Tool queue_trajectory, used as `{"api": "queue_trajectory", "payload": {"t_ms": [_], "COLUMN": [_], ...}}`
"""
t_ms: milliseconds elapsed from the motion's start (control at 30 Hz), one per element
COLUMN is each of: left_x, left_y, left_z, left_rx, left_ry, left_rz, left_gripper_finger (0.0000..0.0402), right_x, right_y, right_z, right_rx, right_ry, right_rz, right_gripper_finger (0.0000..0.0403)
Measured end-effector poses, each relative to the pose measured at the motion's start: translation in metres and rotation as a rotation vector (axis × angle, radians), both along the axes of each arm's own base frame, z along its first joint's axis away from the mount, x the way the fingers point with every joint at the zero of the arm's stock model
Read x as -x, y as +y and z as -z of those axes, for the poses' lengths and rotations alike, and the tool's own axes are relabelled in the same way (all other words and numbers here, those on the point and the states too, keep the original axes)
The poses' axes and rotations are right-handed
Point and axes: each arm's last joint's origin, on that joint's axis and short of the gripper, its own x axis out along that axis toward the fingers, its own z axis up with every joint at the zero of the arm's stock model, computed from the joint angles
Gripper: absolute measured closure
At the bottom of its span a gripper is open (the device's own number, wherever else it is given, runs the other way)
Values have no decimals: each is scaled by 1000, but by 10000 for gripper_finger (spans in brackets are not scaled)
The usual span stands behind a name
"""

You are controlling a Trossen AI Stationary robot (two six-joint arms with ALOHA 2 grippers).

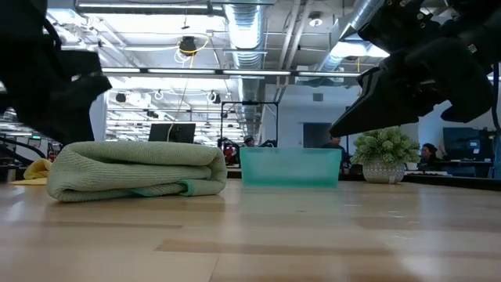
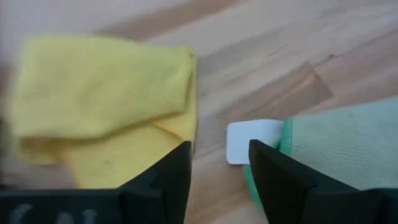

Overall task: Fold microfiber towels
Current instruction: Fold the green microfiber cloth

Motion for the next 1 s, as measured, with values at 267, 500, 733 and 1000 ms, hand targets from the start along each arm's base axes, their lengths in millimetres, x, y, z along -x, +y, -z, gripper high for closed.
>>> {"api": "queue_trajectory", "payload": {"t_ms": [267, 500, 733, 1000], "left_x": [5, -6, -52, -106], "left_y": [12, 6, -19, -87], "left_z": [33, 25, -48, -144], "left_rx": [153, 161, -128, -715], "left_ry": [-237, -220, -347, -333], "left_rz": [106, 231, 426, 666], "left_gripper_finger": [286, 369, 399, 401], "right_x": [1, 1, 1, 18], "right_y": [2, 2, 2, 14], "right_z": [0, 1, 1, -16], "right_rx": [0, -4, -12, 92], "right_ry": [3, 11, 12, -35], "right_rz": [-9, -17, -25, -23], "right_gripper_finger": [377, 379, 379, 386]}}
